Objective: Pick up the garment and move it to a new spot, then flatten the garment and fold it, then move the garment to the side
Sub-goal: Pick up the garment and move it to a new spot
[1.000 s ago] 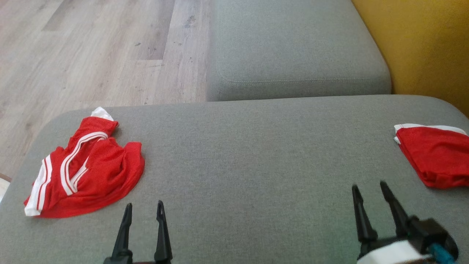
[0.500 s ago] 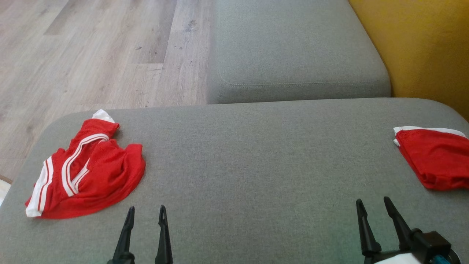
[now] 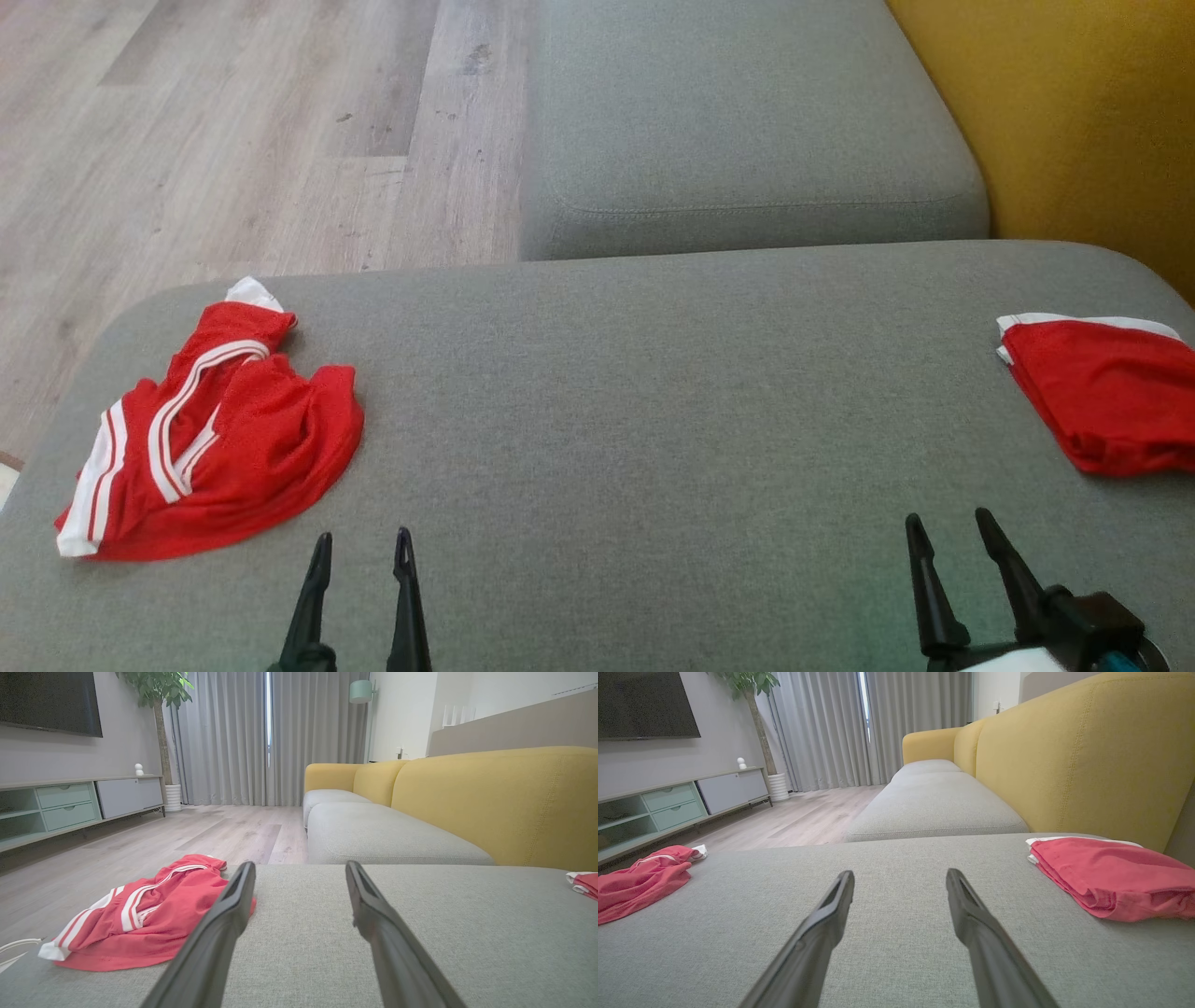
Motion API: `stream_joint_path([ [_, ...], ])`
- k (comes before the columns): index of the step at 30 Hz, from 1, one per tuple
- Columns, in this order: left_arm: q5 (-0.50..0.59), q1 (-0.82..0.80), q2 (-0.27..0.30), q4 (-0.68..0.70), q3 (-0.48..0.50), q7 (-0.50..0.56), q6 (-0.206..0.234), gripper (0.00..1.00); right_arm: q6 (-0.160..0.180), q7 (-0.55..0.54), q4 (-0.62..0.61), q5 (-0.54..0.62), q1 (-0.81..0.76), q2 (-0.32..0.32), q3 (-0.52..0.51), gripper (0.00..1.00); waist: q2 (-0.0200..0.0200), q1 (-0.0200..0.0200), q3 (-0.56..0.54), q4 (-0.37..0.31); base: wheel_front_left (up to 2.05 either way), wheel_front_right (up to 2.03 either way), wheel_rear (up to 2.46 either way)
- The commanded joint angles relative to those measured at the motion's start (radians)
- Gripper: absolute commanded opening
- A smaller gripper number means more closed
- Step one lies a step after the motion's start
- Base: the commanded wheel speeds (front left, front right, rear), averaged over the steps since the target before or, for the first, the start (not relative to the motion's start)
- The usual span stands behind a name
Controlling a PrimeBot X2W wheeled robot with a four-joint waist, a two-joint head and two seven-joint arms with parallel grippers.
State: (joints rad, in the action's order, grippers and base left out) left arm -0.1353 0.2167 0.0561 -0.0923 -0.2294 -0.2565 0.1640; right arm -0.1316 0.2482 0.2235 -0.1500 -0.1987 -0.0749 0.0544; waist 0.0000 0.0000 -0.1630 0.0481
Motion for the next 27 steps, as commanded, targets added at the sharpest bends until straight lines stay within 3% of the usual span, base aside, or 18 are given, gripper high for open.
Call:
stream_joint_path([
  [1, -0.005, -0.035, -0.006, 0.028, 0.035, -0.005, 0.000, 1.00, 0.001, 0.014, -0.026, -0.006, 0.042, -0.008, 0.020, 1.00, 0.0000, 0.0000, -0.001, -0.001, 0.00, 0.00, 0.00],
  [12, -0.006, -0.042, -0.006, 0.012, 0.037, -0.005, 0.000, 1.00, 0.001, 0.014, -0.017, -0.008, 0.042, -0.001, 0.026, 1.00, 0.0000, 0.0000, 0.003, 0.027, 0.00, 0.00, 0.00],
  [27, 0.006, -0.048, -0.006, 0.018, 0.078, -0.005, 0.001, 1.00, 0.001, 0.014, -0.011, -0.020, 0.058, 0.015, 0.050, 1.00, 0.0000, 0.0000, 0.028, 0.234, 0.00, 0.00, 0.00],
])
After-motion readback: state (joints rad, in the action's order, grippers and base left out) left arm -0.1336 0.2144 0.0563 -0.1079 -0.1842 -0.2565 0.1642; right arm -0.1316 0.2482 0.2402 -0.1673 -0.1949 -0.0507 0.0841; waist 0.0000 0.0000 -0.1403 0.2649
